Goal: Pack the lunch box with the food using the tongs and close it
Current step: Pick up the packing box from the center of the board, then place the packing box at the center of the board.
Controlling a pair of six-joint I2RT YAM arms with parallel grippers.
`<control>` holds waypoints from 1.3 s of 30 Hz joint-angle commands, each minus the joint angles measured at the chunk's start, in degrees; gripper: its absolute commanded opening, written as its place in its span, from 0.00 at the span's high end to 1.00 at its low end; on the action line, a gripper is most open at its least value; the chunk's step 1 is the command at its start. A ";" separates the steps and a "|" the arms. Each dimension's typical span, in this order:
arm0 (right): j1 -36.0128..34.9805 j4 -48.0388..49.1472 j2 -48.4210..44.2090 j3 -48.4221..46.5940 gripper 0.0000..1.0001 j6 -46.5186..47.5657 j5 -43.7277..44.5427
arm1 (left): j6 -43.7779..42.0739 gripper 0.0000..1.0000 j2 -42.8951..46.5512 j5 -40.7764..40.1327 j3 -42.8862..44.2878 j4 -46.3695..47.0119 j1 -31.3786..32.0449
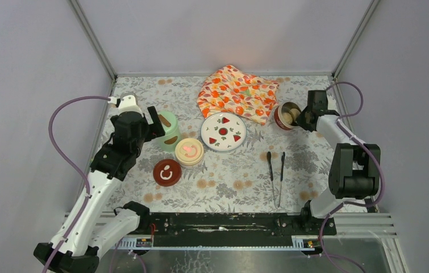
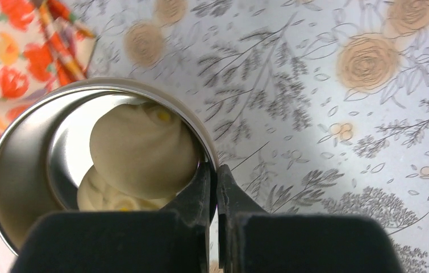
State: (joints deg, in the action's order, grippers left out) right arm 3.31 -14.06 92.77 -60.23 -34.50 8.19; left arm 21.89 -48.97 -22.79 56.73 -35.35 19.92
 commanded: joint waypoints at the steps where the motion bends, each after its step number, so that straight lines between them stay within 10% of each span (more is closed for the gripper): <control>1: -6.81 -4.82 -5.93 -4.22 1.00 4.18 1.06 | -0.58 0.02 1.04 1.23 -0.60 3.63 -1.00; 18: -36.22 -13.74 -14.91 -0.86 1.00 9.76 11.25 | 6.09 0.01 7.03 -1.33 -0.63 -0.14 -1.55; 39: -53.70 6.16 -11.22 13.56 0.93 16.46 21.03 | 21.40 0.01 13.72 2.44 -8.62 -6.34 -1.55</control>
State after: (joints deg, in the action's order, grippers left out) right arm -48.45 -13.93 80.14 -46.06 -20.05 26.06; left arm 39.94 -36.84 -20.62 49.23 -41.06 18.70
